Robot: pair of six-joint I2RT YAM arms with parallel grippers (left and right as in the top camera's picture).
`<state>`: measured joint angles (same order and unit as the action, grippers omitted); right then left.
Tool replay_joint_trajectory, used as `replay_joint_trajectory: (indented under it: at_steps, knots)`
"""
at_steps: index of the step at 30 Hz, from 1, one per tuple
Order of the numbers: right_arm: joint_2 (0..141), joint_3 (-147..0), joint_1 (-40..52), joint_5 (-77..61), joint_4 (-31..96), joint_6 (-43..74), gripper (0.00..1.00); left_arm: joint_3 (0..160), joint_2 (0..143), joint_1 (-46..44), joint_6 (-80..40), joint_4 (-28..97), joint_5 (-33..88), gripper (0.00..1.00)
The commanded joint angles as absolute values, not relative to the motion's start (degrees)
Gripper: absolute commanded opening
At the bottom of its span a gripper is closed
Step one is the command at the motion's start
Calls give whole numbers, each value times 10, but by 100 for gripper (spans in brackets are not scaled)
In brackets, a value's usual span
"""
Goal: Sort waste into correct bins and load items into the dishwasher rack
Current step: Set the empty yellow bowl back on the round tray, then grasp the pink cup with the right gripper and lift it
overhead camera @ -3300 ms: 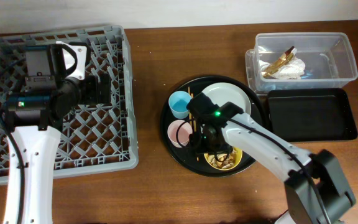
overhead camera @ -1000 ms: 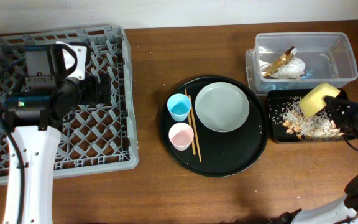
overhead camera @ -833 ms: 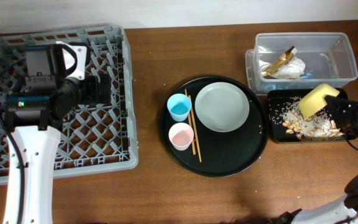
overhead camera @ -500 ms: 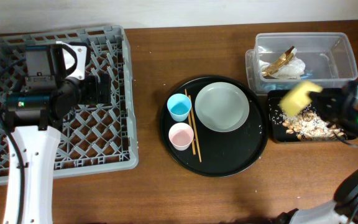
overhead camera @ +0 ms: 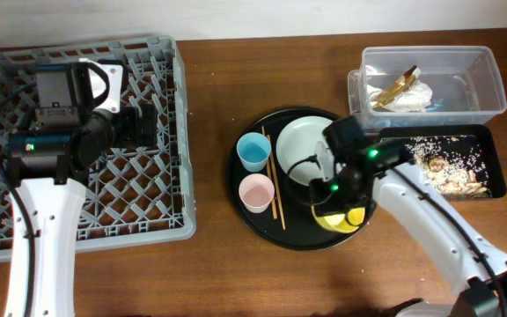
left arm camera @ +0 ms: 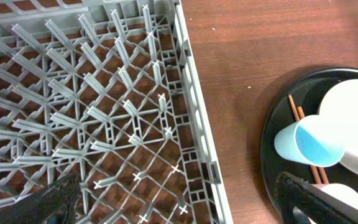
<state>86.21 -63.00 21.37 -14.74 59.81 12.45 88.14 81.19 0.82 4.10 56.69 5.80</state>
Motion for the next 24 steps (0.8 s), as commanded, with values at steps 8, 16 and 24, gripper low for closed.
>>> replay_joint_trajectory:
  at_steps: [8, 16, 24]
  knots:
    - [882, -587, 235, -126, 531, 168, 43, 891, 816, 9, 48, 567, 63, 99]
    - [882, -772, 241, -173, 552, 138, 46, 891, 816, 9, 48, 567, 63, 99]
    - [1014, -767, 315, -159, 528, 171, 43, 891, 816, 9, 48, 567, 63, 99]
